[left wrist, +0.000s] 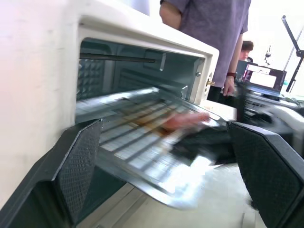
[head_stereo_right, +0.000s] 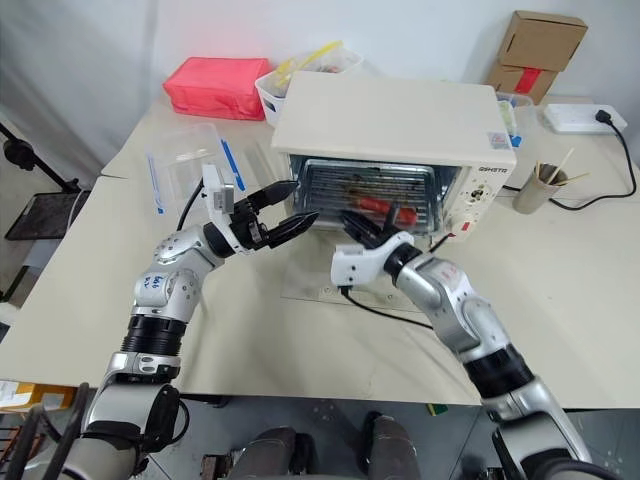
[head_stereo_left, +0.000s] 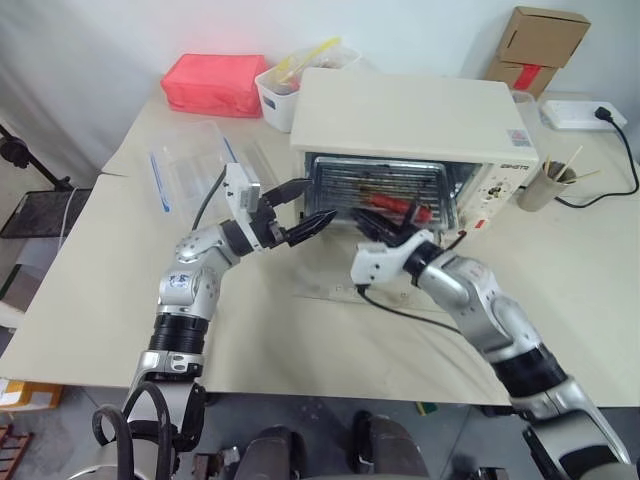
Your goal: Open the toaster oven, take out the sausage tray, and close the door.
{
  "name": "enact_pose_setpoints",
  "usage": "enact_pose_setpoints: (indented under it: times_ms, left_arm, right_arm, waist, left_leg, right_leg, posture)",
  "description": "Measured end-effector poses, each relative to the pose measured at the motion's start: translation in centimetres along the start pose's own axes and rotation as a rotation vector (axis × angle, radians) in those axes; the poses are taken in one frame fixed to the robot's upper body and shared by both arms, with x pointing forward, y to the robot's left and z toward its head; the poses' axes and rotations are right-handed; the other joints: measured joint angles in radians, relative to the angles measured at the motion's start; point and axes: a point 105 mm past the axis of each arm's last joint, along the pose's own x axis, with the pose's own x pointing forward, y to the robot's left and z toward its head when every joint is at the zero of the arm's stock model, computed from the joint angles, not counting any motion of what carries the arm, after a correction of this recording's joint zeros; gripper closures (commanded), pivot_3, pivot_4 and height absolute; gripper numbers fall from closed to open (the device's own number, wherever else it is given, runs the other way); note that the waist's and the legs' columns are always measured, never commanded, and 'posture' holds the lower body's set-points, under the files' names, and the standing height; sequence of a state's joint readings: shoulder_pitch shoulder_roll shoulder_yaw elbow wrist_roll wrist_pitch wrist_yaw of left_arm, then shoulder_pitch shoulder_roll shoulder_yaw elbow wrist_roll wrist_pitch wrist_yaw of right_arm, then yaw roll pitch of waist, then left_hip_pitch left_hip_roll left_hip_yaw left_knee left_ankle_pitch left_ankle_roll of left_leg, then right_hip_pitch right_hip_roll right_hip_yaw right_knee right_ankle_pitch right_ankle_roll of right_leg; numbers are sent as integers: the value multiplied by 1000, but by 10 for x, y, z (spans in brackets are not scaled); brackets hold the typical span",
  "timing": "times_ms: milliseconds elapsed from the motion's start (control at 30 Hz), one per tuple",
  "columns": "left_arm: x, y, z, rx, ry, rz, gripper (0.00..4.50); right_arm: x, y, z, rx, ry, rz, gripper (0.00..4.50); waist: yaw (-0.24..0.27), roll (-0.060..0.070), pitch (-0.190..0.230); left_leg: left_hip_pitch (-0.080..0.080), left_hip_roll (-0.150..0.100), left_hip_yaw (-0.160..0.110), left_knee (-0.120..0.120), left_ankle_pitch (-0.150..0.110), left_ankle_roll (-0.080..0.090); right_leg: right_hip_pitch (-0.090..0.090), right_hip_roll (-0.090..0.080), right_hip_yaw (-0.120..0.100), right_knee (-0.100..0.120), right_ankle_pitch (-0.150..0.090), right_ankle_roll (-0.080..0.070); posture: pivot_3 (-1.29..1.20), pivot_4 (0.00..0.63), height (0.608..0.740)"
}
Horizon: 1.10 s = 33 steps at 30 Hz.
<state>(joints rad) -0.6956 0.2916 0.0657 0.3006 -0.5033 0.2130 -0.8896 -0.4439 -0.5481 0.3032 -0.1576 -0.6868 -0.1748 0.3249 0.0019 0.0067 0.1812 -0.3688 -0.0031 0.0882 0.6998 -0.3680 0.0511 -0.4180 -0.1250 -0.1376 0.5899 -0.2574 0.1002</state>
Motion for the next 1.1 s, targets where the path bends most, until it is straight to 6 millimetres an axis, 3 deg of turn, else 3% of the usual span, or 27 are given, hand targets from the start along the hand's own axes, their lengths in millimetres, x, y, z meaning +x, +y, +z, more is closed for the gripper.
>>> enact_pose_setpoints:
  times_ms: [233, 333, 500, 600, 667, 833, 1067, 1100]
  left_arm:
    - [-9, 5, 2, -9, -4, 29, 0]
    - [-24, 7, -2, -59, 31, 53, 0]
    - [-53, 1, -1, -322, 109, 85, 0]
    - [-67, -3, -4, -621, 188, 150, 0]
    - [-67, -9, -3, -775, 195, 152, 0]
    - [-57, -22, 4, -903, 206, 104, 0]
    - [-46, -38, -16, -1058, 241, 79, 0]
    - [-42, -40, -16, -1074, 221, 72, 188]
  right_arm:
    - [-38, 12, 10, -53, -21, 97, 4445]
    - [-47, 11, 17, -51, -37, 96, 4445]
    - [-56, 13, 19, -54, -41, 107, 4445]
    - [-56, 11, 21, -62, -58, 106, 4445]
    - [-56, 11, 21, -69, -78, 120, 4445]
    - [-52, 12, 22, -85, -116, 151, 4445]
    - [-39, 10, 29, -81, -188, 151, 4445]
    - [-38, 14, 29, -71, -200, 169, 4445]
  waist:
    - [6, 0, 0]
    - [3, 0, 0]
    - [3, -1, 1]
    - [3, -2, 1]
    - [4, -2, 1]
    - [0, -3, 2]
    - [0, -3, 2]
    - [1, -3, 2]
  left_leg:
    - [1, -1, 1, 0, 1, 0]
    - [2, 0, 1, 0, 2, -1]
    - [2, -1, -1, 0, 2, 0]
    - [4, -1, -3, 0, 2, 0]
    - [4, -1, -5, 1, 2, 0]
    - [5, -2, -6, 0, 3, -2]
    - [9, -2, -6, -1, 4, -4]
    - [9, -2, -6, -1, 4, -4]
  right_leg:
    - [0, 0, 0, 1, 0, 0]
    - [0, 0, 1, 1, 0, 0]
    - [1, -1, 3, 1, 0, 0]
    - [3, -2, 3, 1, 0, 1]
    - [5, -2, 3, 1, 0, 1]
    - [6, -1, 3, 1, 0, 1]
    - [8, 0, 4, 1, 0, 0]
    - [9, 0, 5, 1, 0, 0]
  posture:
    - [0, 150, 740]
    - [0, 150, 740]
    - [0, 150, 740]
    - [0, 150, 740]
    - [0, 150, 740]
    - [0, 150, 740]
    - [0, 150, 740]
    - [0, 150, 740]
